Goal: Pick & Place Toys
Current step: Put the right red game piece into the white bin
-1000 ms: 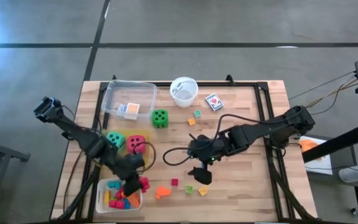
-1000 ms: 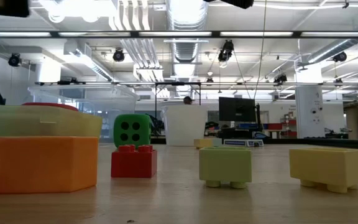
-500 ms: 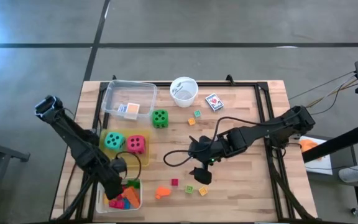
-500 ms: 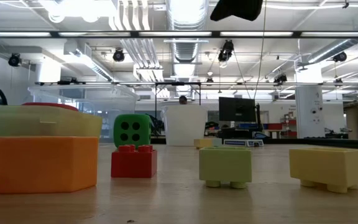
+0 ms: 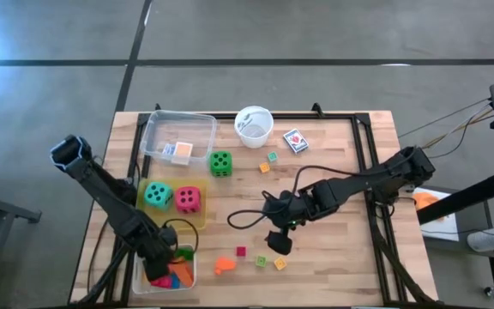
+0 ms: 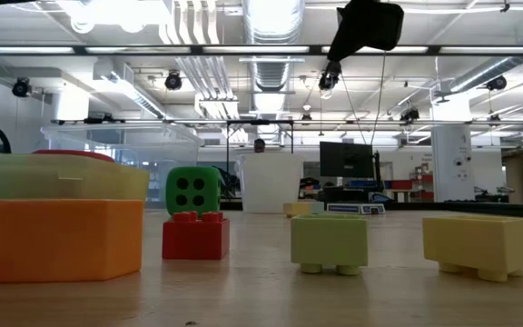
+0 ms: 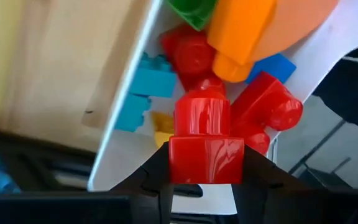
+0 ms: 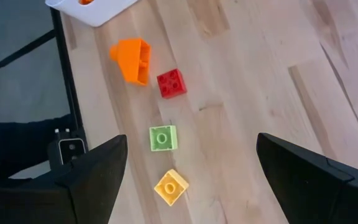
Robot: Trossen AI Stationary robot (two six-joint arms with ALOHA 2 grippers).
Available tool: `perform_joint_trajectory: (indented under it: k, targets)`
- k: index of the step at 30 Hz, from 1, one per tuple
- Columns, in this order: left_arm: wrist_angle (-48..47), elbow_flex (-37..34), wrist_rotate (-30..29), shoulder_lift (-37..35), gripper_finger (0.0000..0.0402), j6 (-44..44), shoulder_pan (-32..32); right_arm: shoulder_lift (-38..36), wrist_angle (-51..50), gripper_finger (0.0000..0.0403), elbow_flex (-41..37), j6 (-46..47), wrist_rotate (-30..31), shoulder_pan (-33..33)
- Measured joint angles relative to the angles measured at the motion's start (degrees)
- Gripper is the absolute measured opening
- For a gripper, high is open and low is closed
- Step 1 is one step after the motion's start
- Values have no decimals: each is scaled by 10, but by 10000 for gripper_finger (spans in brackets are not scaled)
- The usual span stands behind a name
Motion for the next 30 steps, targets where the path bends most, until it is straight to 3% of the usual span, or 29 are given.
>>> perform_joint_trajectory:
  k: [23,30]
  targets:
    - [93,-80,41,-2,109,-13,-9,0,2,352,-1,4,-1,6]
    - [97,-85,20,1,139,-10,-8,0,14,352,-1,2,-1,6]
